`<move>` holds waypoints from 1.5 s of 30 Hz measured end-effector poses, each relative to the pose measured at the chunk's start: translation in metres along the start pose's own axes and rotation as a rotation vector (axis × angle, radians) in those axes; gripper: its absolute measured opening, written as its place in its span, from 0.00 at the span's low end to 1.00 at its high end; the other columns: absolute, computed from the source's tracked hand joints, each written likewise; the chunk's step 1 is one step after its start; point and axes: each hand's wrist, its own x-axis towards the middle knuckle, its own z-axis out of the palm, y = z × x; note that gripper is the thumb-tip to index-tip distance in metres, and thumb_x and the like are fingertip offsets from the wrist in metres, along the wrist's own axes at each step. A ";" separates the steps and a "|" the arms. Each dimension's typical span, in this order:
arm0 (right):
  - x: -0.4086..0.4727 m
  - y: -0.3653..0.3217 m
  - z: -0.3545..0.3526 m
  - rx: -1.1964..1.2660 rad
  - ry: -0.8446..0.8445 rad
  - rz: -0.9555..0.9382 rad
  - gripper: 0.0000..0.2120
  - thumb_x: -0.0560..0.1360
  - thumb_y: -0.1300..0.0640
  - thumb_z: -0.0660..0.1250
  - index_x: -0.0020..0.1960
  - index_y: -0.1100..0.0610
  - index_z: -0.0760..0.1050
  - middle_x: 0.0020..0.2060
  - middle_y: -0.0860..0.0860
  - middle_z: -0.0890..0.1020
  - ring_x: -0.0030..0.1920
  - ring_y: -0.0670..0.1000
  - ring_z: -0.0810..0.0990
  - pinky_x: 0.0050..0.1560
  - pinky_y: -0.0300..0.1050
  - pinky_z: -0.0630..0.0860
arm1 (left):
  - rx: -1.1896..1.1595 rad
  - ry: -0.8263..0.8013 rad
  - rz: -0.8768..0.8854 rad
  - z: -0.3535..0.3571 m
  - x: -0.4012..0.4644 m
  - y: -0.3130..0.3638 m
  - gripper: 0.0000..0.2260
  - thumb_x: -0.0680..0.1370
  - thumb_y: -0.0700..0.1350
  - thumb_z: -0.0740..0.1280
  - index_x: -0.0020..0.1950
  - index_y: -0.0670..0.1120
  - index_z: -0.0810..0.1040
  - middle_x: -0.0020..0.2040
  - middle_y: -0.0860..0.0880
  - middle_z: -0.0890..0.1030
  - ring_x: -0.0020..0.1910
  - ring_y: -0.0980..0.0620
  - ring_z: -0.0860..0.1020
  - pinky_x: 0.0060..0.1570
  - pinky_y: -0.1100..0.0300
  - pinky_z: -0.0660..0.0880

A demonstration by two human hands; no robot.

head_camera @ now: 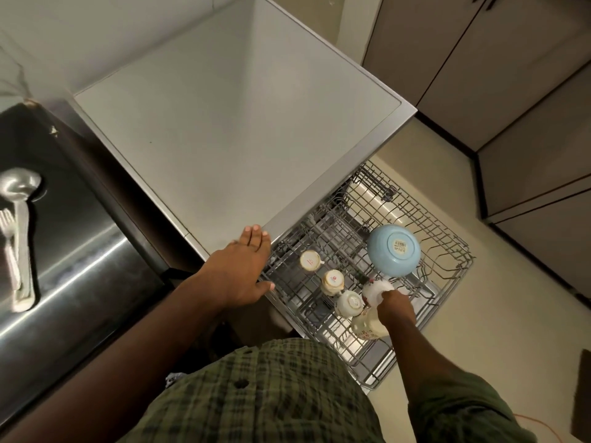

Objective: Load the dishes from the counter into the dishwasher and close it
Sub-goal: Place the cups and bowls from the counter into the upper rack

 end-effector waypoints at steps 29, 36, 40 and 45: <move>-0.112 -0.132 -0.085 0.589 0.481 -0.579 0.10 0.82 0.54 0.66 0.61 0.49 0.82 0.46 0.47 0.87 0.41 0.46 0.84 0.43 0.48 0.82 | -0.190 0.062 0.159 0.007 -0.007 -0.023 0.44 0.83 0.58 0.66 0.85 0.45 0.39 0.84 0.45 0.37 0.84 0.47 0.39 0.82 0.45 0.55; -0.196 -0.228 -0.124 0.613 0.569 -1.155 0.10 0.79 0.57 0.68 0.58 0.55 0.83 0.43 0.47 0.83 0.39 0.45 0.80 0.45 0.28 0.73 | -0.660 0.294 0.123 0.005 -0.047 -0.055 0.30 0.84 0.49 0.68 0.83 0.42 0.62 0.82 0.42 0.63 0.80 0.45 0.63 0.77 0.58 0.58; -0.241 -0.297 -0.109 0.511 0.333 -1.467 0.12 0.79 0.64 0.71 0.58 0.50 0.83 0.48 0.43 0.85 0.45 0.43 0.83 0.47 0.29 0.75 | -0.686 0.568 -0.058 0.034 -0.089 -0.099 0.23 0.83 0.49 0.66 0.78 0.47 0.71 0.79 0.45 0.69 0.78 0.47 0.67 0.78 0.49 0.64; -0.291 -0.376 -0.072 0.207 0.010 -1.734 0.13 0.80 0.58 0.70 0.62 0.47 0.82 0.56 0.39 0.84 0.56 0.40 0.82 0.58 0.37 0.77 | -0.762 0.864 -0.386 0.092 -0.156 -0.150 0.18 0.81 0.46 0.68 0.71 0.47 0.77 0.72 0.46 0.78 0.75 0.52 0.70 0.77 0.57 0.65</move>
